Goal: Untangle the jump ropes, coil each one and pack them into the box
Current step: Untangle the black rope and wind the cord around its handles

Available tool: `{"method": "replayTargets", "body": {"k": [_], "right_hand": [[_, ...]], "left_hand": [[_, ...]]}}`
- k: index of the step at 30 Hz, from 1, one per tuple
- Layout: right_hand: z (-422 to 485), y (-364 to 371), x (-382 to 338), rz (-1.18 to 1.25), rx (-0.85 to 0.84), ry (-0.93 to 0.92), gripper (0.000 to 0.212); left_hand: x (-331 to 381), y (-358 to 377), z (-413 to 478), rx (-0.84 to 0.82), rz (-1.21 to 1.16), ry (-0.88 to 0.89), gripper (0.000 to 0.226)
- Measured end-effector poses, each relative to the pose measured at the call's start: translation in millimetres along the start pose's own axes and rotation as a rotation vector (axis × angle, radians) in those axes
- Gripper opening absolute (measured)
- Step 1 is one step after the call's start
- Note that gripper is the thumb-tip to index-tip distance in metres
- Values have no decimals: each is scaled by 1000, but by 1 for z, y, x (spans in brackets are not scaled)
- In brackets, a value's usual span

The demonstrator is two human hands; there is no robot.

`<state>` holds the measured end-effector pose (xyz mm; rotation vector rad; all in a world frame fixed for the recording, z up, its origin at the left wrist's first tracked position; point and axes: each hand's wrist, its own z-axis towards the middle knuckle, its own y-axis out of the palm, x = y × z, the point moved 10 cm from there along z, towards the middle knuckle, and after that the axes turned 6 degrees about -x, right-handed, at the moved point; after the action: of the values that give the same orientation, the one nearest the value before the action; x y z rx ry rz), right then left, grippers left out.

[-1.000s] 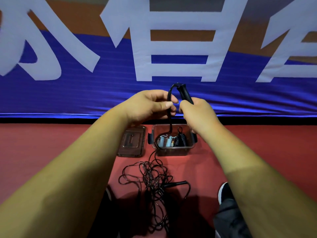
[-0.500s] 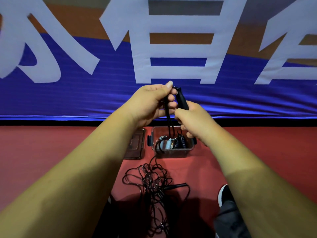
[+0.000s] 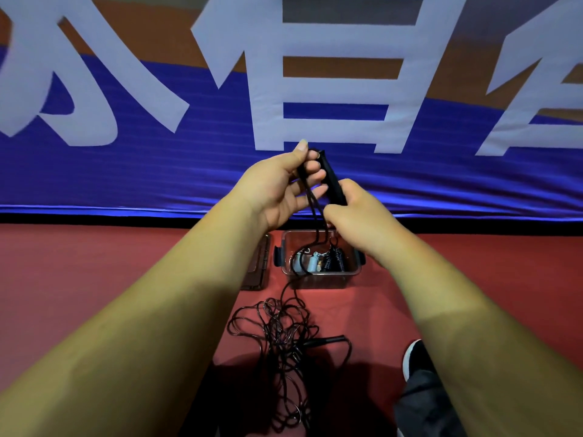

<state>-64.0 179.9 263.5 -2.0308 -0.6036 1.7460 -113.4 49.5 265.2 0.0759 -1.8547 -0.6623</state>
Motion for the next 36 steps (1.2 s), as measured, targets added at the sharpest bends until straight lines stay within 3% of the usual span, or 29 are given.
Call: {"method": "replayTargets", "body": {"k": [5,11,20,29,36], "right_hand": [[0,1,1,136,-22,-2,27],[3,3,12,90,39,-21,47],[4,-6,15,60,156,-5,19],[3,-3,9,78,129,-32,16],[6,-5,10,94,173,-77,13]], "left_hand": [[0,9,1,-75,44,25,26],[1,16,-3,-112,162,57,23],[5,27,-1,-160,223,134,25],[9,35,-6,-152,251,170,23],[12,26,-5,-91,181,162,38]]}}
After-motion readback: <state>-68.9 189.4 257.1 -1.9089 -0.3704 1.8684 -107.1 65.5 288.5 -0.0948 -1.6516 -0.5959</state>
